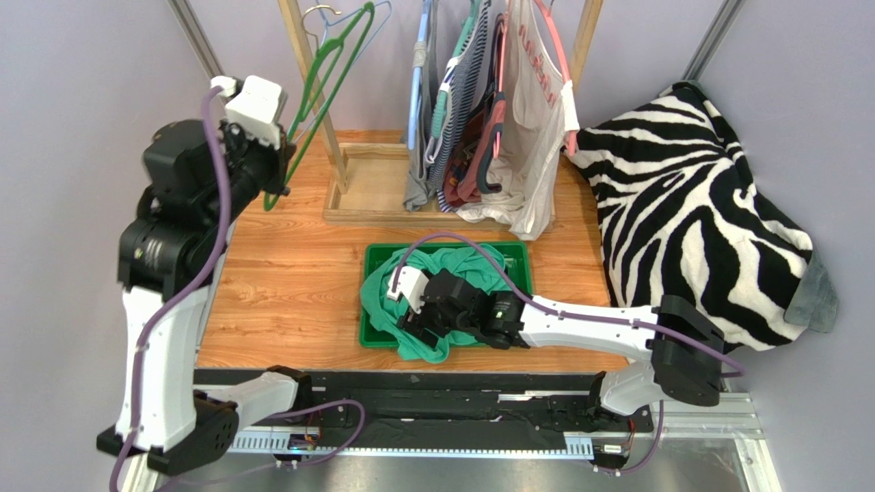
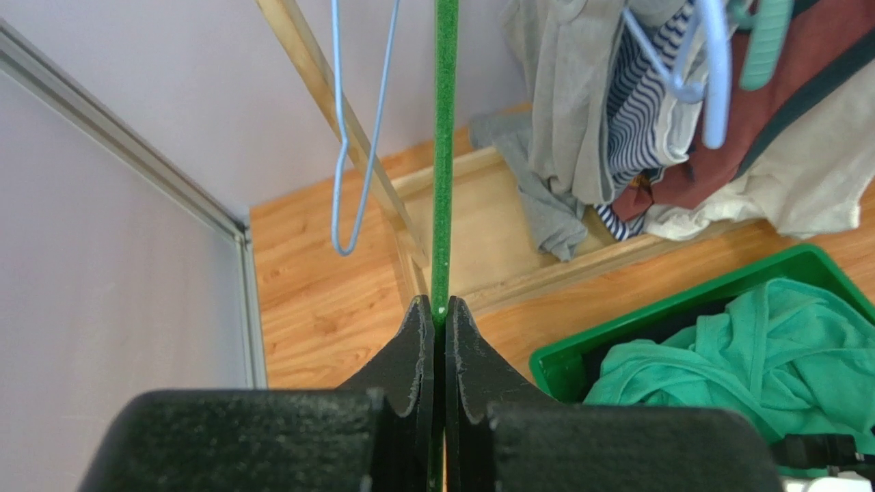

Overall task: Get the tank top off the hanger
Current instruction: Place the hanger at the clothesline.

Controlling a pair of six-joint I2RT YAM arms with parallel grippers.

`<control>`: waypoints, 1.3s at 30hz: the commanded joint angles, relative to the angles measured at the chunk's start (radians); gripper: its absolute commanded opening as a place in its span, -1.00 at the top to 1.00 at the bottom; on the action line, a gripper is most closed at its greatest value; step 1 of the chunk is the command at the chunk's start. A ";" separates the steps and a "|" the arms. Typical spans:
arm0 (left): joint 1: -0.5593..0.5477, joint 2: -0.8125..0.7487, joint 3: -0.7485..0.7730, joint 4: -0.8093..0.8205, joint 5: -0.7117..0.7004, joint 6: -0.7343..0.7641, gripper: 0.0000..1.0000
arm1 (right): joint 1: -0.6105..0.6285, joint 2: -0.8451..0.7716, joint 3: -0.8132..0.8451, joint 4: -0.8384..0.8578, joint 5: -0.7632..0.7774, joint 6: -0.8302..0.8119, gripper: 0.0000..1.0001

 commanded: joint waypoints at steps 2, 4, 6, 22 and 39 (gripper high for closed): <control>0.010 0.141 0.123 -0.040 -0.048 -0.061 1.00 | 0.008 0.063 -0.005 0.055 0.118 -0.019 0.17; 0.014 0.185 0.179 -0.062 -0.022 -0.076 1.00 | 0.005 0.081 0.006 0.047 0.183 -0.022 0.34; 0.017 0.251 0.243 -0.077 -0.009 -0.081 1.00 | -0.006 0.069 0.017 0.058 0.251 -0.033 0.41; 0.077 0.620 0.595 -0.159 0.084 -0.163 1.00 | -0.126 0.012 -0.006 0.142 0.321 0.054 0.49; 0.114 0.683 0.702 -0.091 0.192 -0.234 1.00 | -0.123 -0.075 -0.094 0.130 0.197 0.143 0.53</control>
